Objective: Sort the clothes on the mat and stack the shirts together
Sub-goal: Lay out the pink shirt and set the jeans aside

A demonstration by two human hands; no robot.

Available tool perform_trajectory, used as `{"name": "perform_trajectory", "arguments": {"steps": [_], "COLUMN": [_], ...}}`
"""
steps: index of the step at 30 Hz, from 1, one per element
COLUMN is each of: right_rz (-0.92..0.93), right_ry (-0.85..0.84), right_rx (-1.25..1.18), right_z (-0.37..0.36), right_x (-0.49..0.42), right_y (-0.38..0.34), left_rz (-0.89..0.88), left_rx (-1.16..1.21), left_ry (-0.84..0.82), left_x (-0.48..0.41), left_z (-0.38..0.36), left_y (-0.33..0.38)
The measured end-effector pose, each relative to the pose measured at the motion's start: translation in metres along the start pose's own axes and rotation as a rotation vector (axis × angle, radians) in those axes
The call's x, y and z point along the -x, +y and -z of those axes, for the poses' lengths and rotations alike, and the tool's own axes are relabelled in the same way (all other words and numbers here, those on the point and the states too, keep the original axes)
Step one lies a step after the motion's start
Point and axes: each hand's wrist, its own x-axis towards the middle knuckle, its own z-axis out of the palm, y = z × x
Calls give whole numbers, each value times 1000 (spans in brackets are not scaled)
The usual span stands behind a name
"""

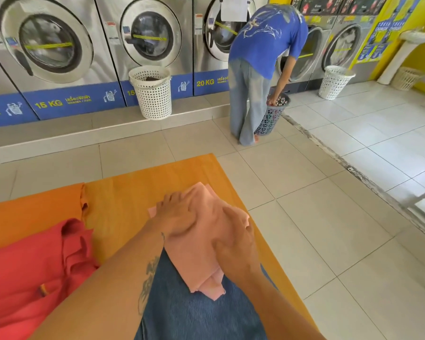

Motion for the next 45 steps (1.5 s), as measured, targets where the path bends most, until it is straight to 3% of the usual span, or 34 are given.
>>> {"name": "perform_trajectory", "arguments": {"steps": [4, 7, 10, 14, 21, 33, 38, 42, 45], "right_rz": [-3, -25, -1, 65, 137, 121, 123, 279, 294], "right_ry": [48, 49, 56, 43, -36, -470, -683, -679, -647], "right_rx": [-19, -50, -65, -100, -143, -137, -51, 242, 299], "right_z": [-6, -2, 6, 16, -5, -156, -203, -228, -232], "right_x": [-3, -1, 9, 32, 84, 184, 218, 244, 251], "right_y": [-9, -18, -28, -48, -80, -114, -106, -80, -68], "left_rz": [-29, -55, -108, -205, -228, 177, 337, 406, 418], "left_rx": [31, 193, 276, 553, 709, 845, 852, 854, 819], "left_ry": [20, 38, 155, 272, 503, 670, 661, 575, 541], "left_x": [-3, 4, 25, 78, 223, 434, 490, 511, 512], "left_z": [8, 16, 26, 36, 56, 6, -34, -86, -108], "left_y": [-6, -11, -17, -33, -84, -218, -261, -274, -276]}}
